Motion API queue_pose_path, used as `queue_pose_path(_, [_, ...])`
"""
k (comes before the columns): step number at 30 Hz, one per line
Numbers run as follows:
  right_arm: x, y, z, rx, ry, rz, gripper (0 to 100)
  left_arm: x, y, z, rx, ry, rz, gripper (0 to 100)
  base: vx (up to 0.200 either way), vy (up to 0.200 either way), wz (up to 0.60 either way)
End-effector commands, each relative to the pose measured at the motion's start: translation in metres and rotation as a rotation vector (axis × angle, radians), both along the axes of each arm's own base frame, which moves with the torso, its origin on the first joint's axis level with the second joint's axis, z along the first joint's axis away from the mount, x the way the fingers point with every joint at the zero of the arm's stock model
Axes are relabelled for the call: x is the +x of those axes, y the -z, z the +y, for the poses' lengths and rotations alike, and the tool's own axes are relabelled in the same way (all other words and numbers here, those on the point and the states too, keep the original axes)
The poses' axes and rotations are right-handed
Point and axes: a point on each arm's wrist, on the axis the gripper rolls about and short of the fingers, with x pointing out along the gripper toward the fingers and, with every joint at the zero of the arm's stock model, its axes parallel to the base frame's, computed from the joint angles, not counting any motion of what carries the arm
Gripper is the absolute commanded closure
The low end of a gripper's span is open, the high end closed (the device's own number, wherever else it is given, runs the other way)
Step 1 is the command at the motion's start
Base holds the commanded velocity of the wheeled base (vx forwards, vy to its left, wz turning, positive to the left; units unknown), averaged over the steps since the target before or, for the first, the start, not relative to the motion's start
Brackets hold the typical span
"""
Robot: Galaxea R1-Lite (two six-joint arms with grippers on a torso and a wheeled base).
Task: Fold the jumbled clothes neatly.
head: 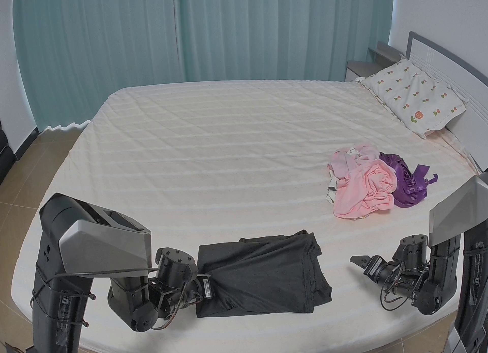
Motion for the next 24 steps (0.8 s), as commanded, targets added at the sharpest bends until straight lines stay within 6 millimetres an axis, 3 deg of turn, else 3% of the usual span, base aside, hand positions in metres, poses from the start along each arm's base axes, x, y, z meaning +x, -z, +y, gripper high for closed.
queue_pose_path(1, [0.001,0.000,0.001,0.003,-0.001,-0.012,0,-0.002,-0.002,0.002,0.002,-0.004,0.002,100,0.000,0.200,0.00])
queue_pose_path(9, [0.001,0.000,0.001,0.002,-0.001,-0.010,0,-0.005,-0.011,0.012,-0.008,-0.032,0.000,100,0.000,0.200,0.00])
queue_pose_path(24, [0.001,0.001,0.001,0.002,-0.003,-0.007,0,-0.017,-0.009,0.024,-0.013,-0.057,0.013,100,0.000,0.200,0.00])
